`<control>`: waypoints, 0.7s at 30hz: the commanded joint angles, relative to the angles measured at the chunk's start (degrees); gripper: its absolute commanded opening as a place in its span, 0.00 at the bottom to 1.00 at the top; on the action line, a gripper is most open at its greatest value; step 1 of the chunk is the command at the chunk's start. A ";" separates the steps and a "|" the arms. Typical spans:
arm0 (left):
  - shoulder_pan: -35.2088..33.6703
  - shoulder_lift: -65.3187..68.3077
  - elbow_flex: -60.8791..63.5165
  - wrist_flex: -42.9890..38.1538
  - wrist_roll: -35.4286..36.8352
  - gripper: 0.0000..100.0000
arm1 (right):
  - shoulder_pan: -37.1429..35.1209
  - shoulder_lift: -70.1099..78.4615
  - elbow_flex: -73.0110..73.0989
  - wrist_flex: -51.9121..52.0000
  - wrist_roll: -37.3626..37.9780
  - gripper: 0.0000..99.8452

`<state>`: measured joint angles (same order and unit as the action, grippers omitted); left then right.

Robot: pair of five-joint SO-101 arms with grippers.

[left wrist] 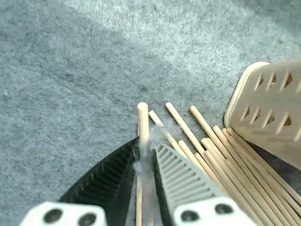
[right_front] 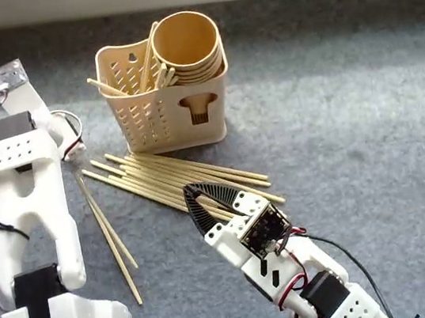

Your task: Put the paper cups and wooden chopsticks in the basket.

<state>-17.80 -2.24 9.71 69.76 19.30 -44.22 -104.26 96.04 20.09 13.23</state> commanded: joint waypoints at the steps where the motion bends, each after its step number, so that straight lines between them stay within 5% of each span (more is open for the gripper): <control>1: 1.10 -6.81 -2.15 -0.18 0.26 0.01 | -0.57 -0.92 5.32 0.13 0.53 0.01; 21: 6.99 -32.66 -8.48 -6.86 0.26 0.01 | -0.57 -0.66 5.32 0.13 0.53 0.01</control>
<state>-12.26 -31.60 5.93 65.98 19.30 -44.22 -104.26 96.04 20.09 13.23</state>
